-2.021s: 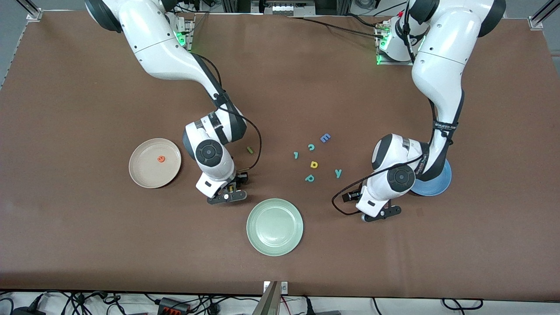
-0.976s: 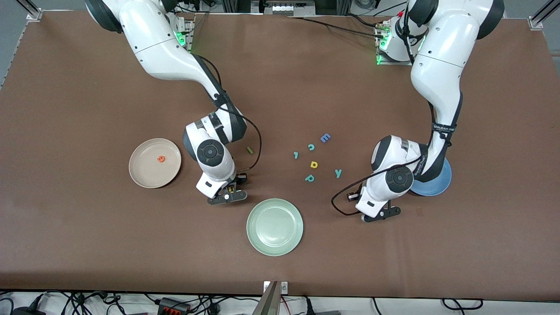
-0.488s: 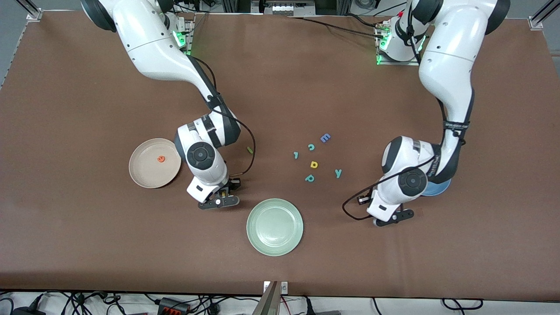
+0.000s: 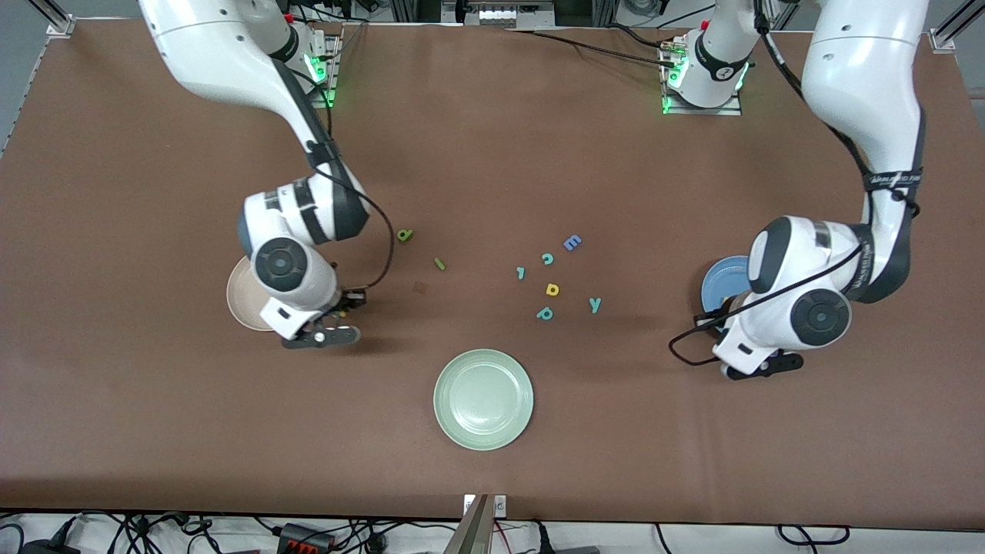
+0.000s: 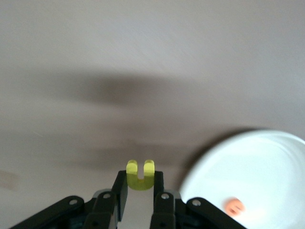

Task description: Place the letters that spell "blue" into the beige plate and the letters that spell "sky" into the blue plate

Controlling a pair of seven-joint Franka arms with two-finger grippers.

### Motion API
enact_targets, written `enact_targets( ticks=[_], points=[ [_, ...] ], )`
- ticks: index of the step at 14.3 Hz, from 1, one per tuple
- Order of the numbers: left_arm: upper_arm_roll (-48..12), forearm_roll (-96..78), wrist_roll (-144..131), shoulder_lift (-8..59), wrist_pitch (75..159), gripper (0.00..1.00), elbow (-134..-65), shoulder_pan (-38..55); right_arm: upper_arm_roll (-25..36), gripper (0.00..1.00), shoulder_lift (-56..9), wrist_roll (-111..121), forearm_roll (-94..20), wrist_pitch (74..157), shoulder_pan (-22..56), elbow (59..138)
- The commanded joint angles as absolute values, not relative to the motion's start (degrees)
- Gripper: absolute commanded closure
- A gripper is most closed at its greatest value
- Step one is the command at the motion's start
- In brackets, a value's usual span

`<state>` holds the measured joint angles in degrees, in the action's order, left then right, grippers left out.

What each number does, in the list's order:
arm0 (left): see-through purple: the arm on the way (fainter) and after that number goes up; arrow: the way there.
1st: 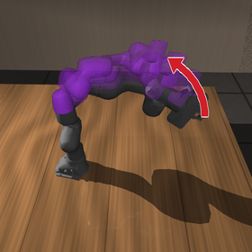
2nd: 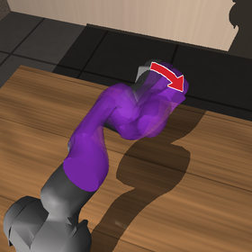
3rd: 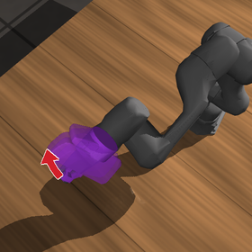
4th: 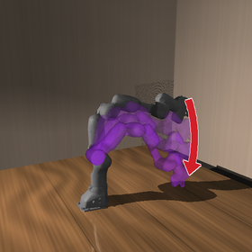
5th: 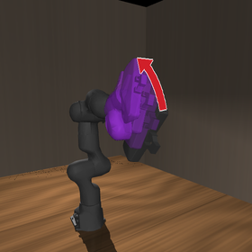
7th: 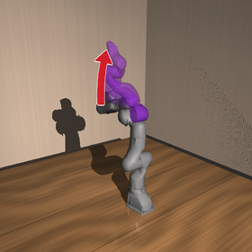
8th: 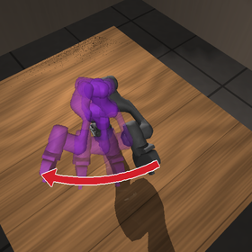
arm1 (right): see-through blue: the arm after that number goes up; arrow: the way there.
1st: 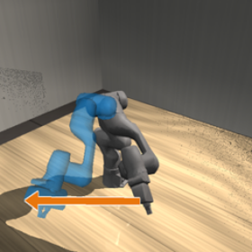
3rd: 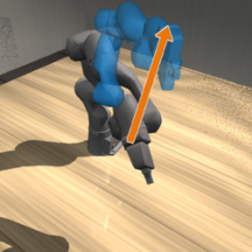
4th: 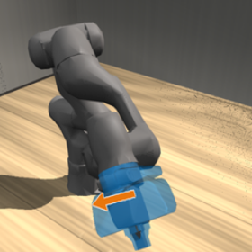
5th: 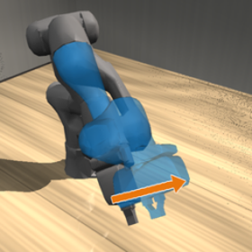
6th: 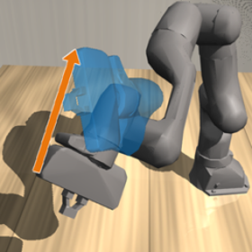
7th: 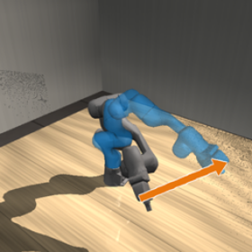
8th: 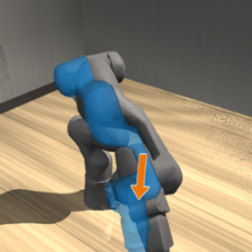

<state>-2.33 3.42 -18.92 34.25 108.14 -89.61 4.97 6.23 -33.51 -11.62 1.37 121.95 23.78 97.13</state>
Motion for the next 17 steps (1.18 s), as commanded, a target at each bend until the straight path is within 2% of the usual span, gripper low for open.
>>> enact_targets(
  ticks=[1, 4, 8, 9, 10, 11, 12, 14, 17],
  points=[
    [-2.72, 5.27, -12.77, 25.77, 117.65, 0.94, -107.01, 0.64, 5.36, 0.96, -26.38, -6.88, 2.37, 126.46, 19.97, 109.66],
    [-2.9, 5.36, -8.61, 22.16, 127.94, 0.93, -119.32, -1.58, 5.36, 0.94, -24.09, -1.68, 2.37, 128.23, 16.27, 115.12],
    [-2.9, 5.36, -8.61, 22.67, 131.57, 0.88, -121.82, -1.93, 5.19, 0.93, -24.61, -2.02, 2.11, 132.09, 16.26, 118.47],
    [-2.9, 5.27, -9.31, 22.68, 131.49, 0.78, -121.73, -2.02, 5.01, 0.92, -24.61, -2.28, 2.11, 132.88, 16.52, 119.17],
    [-2.9, 5.27, -9.49, 22.85, 131.48, 0.51, -121.38, -2.37, 4.92, 0.86, -24.61, -2.37, 2.11, 132.8, 16.61, 119.18],
    [-2.9, 5.27, -9.06, 22.85, 131.48, 0.01, -121.2, -2.9, 4.92, 0.44, -24.61, -2.29, 2.11, 132.89, 16.44, 119.01],
    [-2.99, 5.27, -9.05, 22.59, 131.4, 0.0, -121.03, -3.25, 5.01, 0.0, -24.52, -2.37, 2.11, 132.72, 16.09, 118.57],
    [-3.25, 5.27, -8.88, 21.89, 131.13, 0.0, -120.76, -3.16, 5.01, 0.0, -22.86, -2.2, 2.02, 131.14, 16.61, 116.73],
    [-5.69, 5.27, -8.79, 20.83, 127.38, 0.0, -117.61, -1.68, 3.96, 0.0, -20.22, -4.38, 1.32, 122.2, 19.32, 111.29]
  ],
)
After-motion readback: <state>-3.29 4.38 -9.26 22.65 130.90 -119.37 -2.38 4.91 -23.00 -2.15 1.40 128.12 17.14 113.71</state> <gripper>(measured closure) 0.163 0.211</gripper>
